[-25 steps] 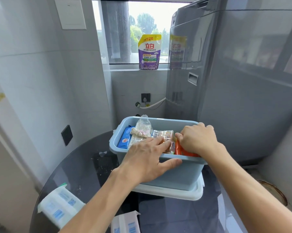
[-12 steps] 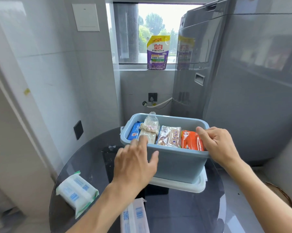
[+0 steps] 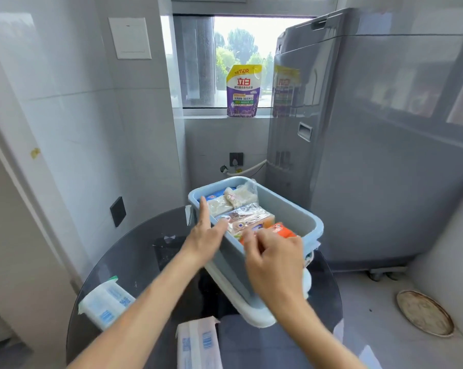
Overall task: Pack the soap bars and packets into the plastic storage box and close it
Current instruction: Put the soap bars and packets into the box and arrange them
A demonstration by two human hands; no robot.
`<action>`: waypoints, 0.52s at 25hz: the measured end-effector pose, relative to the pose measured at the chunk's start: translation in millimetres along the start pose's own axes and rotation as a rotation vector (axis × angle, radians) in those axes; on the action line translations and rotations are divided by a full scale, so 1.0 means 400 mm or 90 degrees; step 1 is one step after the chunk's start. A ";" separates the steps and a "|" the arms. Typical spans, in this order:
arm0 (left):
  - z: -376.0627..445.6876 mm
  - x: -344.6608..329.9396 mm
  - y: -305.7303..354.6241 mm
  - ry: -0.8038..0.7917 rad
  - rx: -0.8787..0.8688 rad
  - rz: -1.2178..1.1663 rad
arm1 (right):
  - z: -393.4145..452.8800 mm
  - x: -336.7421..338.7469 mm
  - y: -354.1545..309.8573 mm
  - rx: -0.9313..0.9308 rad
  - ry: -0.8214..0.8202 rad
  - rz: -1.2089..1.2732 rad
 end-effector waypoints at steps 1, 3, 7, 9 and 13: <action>0.029 0.017 0.000 -0.020 -0.002 -0.026 | -0.016 -0.036 -0.023 0.010 -0.043 0.002; 0.037 0.050 0.021 -0.013 0.003 -0.069 | 0.001 -0.056 -0.034 0.029 -0.171 0.093; -0.108 -0.001 0.022 0.028 0.010 -0.071 | 0.120 0.062 0.020 0.270 -0.177 0.005; -0.167 -0.070 0.021 0.011 -0.005 -0.084 | 0.134 0.064 0.070 0.311 -0.109 -0.087; -0.144 -0.073 0.015 0.134 -0.013 -0.102 | 0.113 0.031 0.089 0.268 0.035 -0.138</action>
Point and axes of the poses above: each hand's wrist, its own z-axis towards the middle knuckle, its own x-axis out of the back of the hand, y = z × x, the point moved 9 cm from there along z, towards the middle knuckle, and after that the axes turned 8 degrees about -x, right-handed, at the moved point
